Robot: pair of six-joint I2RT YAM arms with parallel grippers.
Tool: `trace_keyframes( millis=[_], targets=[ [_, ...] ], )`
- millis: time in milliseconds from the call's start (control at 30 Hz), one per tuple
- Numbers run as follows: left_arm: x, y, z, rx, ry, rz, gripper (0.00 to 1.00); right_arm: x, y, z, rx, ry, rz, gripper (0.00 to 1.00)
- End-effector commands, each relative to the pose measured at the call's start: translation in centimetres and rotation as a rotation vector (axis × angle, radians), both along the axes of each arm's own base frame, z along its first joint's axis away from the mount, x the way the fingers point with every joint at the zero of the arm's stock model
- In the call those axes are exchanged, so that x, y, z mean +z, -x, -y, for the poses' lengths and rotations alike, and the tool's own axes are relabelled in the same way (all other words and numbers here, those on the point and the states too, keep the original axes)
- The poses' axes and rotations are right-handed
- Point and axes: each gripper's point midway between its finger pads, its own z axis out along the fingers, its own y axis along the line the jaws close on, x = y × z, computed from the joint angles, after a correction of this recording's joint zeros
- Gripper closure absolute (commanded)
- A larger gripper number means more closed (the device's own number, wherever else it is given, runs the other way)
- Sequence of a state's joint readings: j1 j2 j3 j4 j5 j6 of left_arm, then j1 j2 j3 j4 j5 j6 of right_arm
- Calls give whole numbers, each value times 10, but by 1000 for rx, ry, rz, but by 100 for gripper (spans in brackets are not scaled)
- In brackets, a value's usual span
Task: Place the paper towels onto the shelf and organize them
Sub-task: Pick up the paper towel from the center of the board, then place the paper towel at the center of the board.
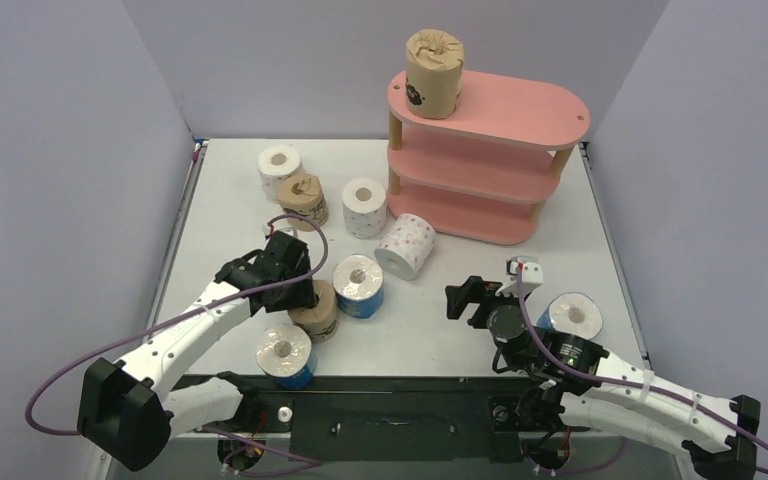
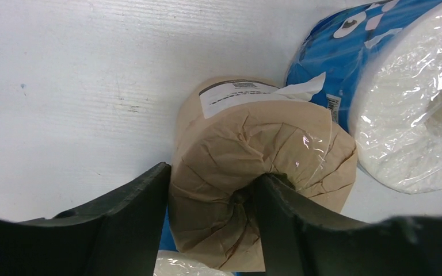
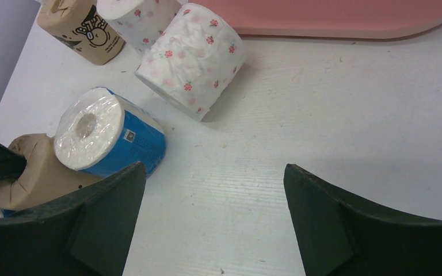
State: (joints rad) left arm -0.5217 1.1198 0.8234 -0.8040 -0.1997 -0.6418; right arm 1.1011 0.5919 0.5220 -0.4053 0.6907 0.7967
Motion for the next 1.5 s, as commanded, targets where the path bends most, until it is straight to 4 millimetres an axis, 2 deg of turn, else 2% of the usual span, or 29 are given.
trace_keyframes(
  millis=[0,100,200,333,367,467,600,733,767,800,833,867,900,933,1000,1067,1133,1267,1367,1467],
  targets=[
    [2,-7,5,-15,5,23,51,4,1,2,-8,-31,17,14],
    [11,-9,3,0,2,52,60,5,1,4,-13,-35,22,14],
    [38,-13,-2,20,17,128,64,12,1,7,-14,-41,36,14],
    [101,-21,-2,18,58,264,68,24,0,12,-24,-38,63,15],
    [110,-22,-1,6,62,283,68,29,-1,13,-28,-44,71,14],
    [153,-21,7,-29,110,362,68,37,-1,19,-39,-39,90,14],
    [196,-15,28,-111,181,443,68,51,1,25,-34,-39,120,14],
    [218,-2,78,-268,250,473,68,64,1,39,-72,-46,146,13],
    [221,-5,88,-282,244,484,68,65,1,42,-80,-46,149,13],
    [221,4,105,-338,251,483,68,67,1,46,-100,-47,156,12],
    [220,1,118,-352,233,485,68,68,0,52,-128,-51,159,12],
    [218,9,133,-402,233,479,68,69,0,55,-144,-57,161,12],
    [213,7,148,-423,222,473,68,68,-1,59,-173,-62,158,11],
    [209,14,163,-465,223,466,68,69,-2,61,-186,-65,157,10],
    [190,13,196,-514,213,442,68,64,-1,67,-228,-71,135,7],
    [179,13,214,-536,214,428,68,57,-2,75,-285,-54,110,5],
    [150,9,233,-551,181,381,68,50,-4,80,-326,-22,77,4],
    [114,3,256,-562,165,334,68,35,-5,82,-359,-13,31,1],
    [90,-3,264,-551,131,309,68,25,-4,101,-453,-33,42,0],
    [65,-6,274,-549,109,277,68,21,-1,109,-482,-85,57,0]
  ],
)
